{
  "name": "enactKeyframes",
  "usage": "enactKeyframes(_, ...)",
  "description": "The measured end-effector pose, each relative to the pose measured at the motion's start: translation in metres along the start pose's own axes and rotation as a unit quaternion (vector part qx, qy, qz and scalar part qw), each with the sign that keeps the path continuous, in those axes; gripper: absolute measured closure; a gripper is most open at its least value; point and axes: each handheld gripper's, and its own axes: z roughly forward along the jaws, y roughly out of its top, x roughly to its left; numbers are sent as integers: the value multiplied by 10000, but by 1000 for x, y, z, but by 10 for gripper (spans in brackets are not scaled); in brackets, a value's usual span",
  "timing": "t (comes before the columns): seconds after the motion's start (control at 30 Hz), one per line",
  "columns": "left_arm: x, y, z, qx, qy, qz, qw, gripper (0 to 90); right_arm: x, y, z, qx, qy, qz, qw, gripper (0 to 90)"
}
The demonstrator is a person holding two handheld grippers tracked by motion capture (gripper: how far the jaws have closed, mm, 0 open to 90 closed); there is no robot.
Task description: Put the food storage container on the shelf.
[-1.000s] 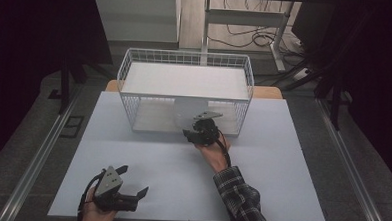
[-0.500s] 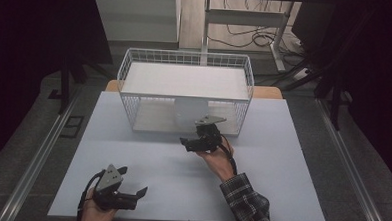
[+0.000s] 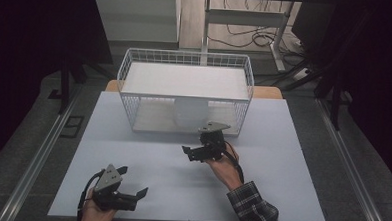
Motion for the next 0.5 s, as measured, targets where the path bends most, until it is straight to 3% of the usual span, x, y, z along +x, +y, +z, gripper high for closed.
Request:
enactKeyframes(0.27, 0, -1, 2, 112, 2, -12, 9999, 17, 5, -6, -13, -26, 65, 9, 10000, 36)
enactKeyframes(0.5, -1, -1, 3, 106, 34, -1, 9999, 11, 5, -14, -28, -21, -80, -92, 9999, 33)
